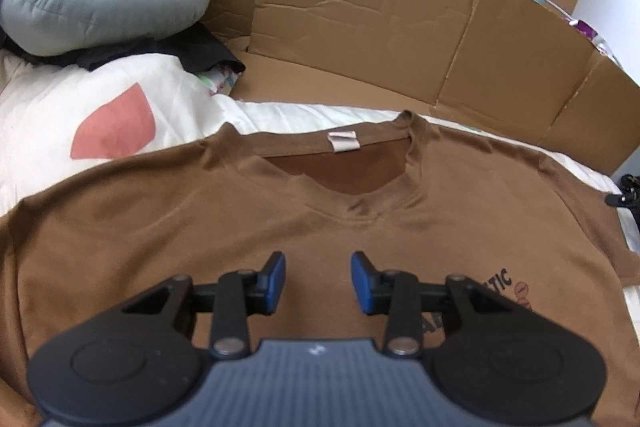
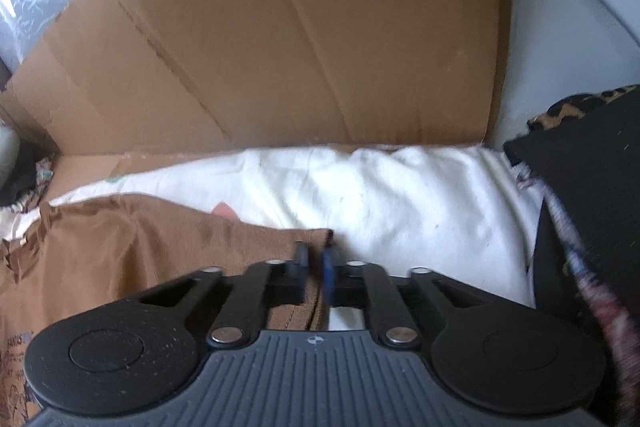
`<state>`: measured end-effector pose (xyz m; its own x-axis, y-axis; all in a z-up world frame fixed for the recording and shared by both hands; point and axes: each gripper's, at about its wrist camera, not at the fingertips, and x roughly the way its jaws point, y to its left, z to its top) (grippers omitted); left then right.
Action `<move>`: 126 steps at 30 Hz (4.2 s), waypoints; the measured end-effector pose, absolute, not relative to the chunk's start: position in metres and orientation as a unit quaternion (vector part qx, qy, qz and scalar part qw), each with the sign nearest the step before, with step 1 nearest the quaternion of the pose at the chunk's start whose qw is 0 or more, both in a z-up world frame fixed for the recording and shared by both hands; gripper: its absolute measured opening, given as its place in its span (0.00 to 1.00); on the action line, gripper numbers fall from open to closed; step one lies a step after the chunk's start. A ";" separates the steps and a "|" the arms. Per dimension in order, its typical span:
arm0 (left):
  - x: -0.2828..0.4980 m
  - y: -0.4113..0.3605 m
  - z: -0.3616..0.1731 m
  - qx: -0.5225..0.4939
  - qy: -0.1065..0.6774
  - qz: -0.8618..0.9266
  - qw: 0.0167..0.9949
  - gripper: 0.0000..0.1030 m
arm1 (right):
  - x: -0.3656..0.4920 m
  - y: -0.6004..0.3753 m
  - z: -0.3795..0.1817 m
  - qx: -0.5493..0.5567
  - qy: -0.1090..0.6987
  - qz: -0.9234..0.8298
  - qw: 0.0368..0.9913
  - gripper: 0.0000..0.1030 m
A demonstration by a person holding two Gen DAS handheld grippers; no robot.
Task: Fold clothes
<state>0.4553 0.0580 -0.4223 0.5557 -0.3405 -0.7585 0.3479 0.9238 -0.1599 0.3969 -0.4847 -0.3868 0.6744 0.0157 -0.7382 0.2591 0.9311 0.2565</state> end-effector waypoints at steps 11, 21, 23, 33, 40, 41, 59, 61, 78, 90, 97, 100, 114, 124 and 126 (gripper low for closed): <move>0.448 0.050 -0.430 0.003 0.438 -0.206 0.875 0.38 | 0.408 -0.474 -0.360 0.050 0.381 -0.090 0.919 0.01; 0.446 0.049 -0.435 0.001 0.445 -0.206 0.871 0.38 | 0.425 -0.487 -0.353 0.025 0.381 -0.120 0.916 0.00; 0.446 0.048 -0.435 0.001 0.445 -0.208 0.871 0.38 | 0.425 -0.492 -0.354 0.039 0.385 -0.121 0.914 0.00; 0.441 0.040 -0.429 -0.001 0.443 -0.215 0.871 0.40 | 0.388 -0.481 -0.350 0.101 0.413 -0.088 0.901 0.28; 0.433 0.033 -0.424 -0.002 0.442 -0.221 0.869 0.40 | 0.364 -0.467 -0.362 0.128 0.438 -0.082 0.886 0.38; 0.432 0.033 -0.424 -0.002 0.442 -0.222 0.869 0.40 | 0.360 -0.465 -0.365 0.133 0.443 -0.082 0.883 0.38; 0.420 0.032 -0.427 -0.010 0.452 -0.226 0.863 0.41 | 0.327 -0.443 -0.377 0.191 0.464 -0.080 0.861 0.38; 0.420 0.032 -0.428 -0.010 0.453 -0.226 0.862 0.41 | 0.331 -0.443 -0.374 0.188 0.458 -0.078 0.865 0.38; 0.418 0.031 -0.436 -0.006 0.462 -0.224 0.858 0.41 | 0.327 -0.418 -0.366 0.162 0.454 -0.056 0.874 0.38; 0.418 0.028 -0.436 -0.004 0.462 -0.225 0.858 0.41 | 0.339 -0.433 -0.376 0.130 0.466 -0.089 0.871 0.01; 0.418 0.025 -0.441 0.000 0.466 -0.228 0.855 0.41 | 0.339 -0.432 -0.377 0.100 0.465 -0.100 0.874 0.01; 0.418 0.027 -0.443 0.002 0.469 -0.228 0.853 0.41 | 0.343 -0.434 -0.387 0.093 0.473 -0.102 0.870 0.01; 0.393 0.060 -0.446 0.032 0.477 -0.204 0.854 0.41 | 0.341 -0.419 -0.357 0.064 0.444 -0.102 0.888 0.12; 0.370 0.099 -0.416 0.070 0.423 -0.091 0.899 0.41 | 0.351 -0.379 -0.350 0.058 0.447 -0.008 0.893 0.12; 0.369 0.109 -0.410 0.072 0.410 -0.054 0.908 0.41 | 0.351 -0.369 -0.350 0.056 0.450 0.008 0.891 0.12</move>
<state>0.3688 0.1091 -0.4102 0.6577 -0.0397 -0.7522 0.1574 0.9838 0.0857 0.3512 -0.3695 -0.3504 0.5957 0.0646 -0.8006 0.0367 0.9935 0.1075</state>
